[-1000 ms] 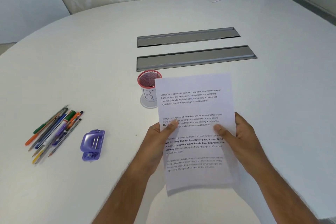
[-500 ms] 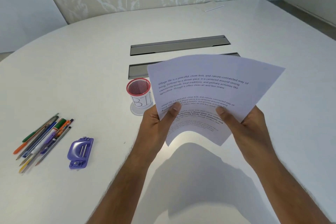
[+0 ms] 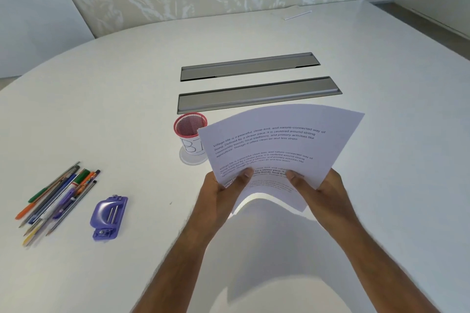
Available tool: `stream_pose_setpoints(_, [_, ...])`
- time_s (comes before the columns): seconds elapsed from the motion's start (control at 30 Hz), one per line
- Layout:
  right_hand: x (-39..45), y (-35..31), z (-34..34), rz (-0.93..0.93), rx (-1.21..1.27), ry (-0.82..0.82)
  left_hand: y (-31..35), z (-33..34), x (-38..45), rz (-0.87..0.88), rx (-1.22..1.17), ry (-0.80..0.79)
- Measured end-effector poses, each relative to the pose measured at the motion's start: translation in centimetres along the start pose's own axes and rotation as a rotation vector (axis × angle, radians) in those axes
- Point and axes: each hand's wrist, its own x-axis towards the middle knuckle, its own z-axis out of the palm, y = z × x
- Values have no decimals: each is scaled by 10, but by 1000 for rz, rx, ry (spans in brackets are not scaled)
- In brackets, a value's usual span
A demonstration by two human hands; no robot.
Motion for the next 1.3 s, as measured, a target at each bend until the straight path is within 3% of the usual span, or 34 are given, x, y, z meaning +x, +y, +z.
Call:
stream_pose_setpoints(0.43, [0,8,-2,-1,55,-101,-1,-6,-5,23,31,-3])
stream_pose_setpoints(0.63, [0,27,-12,57,129,17,3,-14,-4,-4,-210,49])
stream_pose_setpoints(0.93, [-4,28,12,146,758,-41,3,-2,-9,10,-380,-61])
stream_pose_setpoints(1.3, [-2,21,-8,34,632,128,-8,-26,-9,59,-416,81])
